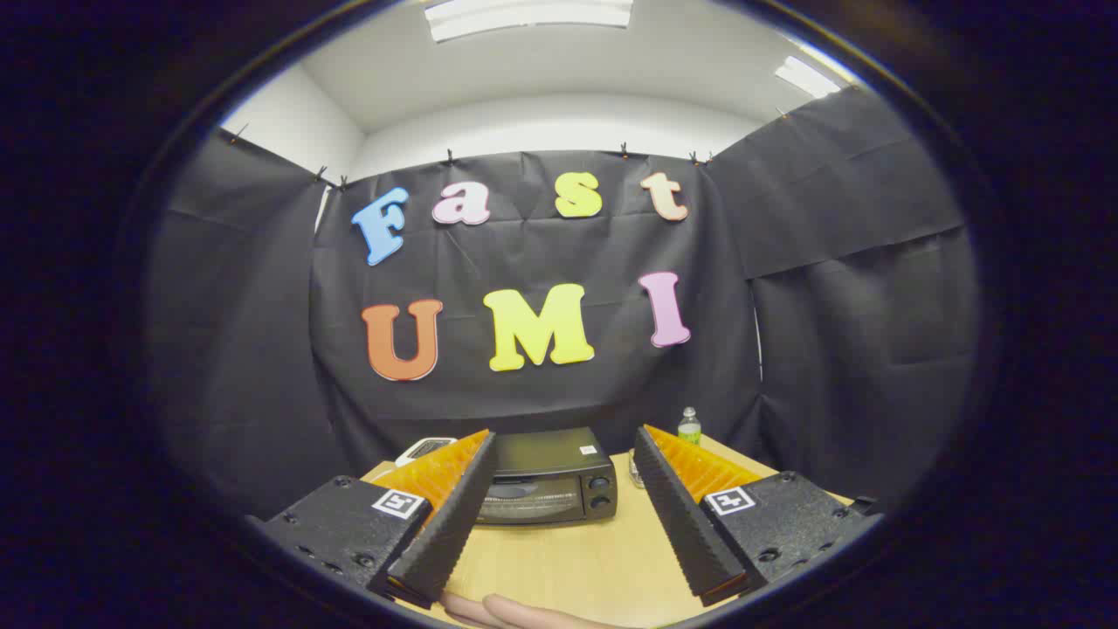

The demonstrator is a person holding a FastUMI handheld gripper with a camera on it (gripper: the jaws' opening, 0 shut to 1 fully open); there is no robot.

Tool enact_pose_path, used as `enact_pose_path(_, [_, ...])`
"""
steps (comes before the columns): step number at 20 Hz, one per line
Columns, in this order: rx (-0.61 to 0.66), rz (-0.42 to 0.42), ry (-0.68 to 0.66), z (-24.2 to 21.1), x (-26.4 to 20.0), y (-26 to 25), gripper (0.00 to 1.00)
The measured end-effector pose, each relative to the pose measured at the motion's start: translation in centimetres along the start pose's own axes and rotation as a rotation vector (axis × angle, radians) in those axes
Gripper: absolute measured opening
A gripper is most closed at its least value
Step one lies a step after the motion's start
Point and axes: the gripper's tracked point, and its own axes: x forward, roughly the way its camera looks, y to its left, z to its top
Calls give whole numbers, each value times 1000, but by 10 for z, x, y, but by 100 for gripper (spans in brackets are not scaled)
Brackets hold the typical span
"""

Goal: Open the toaster oven, put the food inside, and close the toaster oven door.

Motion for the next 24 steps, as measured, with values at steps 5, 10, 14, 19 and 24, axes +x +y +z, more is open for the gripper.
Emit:
enact_pose_path(5, [-2,-1,28,-9,5,5,100])
enact_pose_path(10, [-37,28,50,-19,14,24,100])
enact_pose_path(14, [-84,37,50,-30,24,42,100])
enact_pose_path(19, [-116,38,65,-46,44,54,100])
enact_pose_path(24, [-126,58,63,-60,74,67,100])
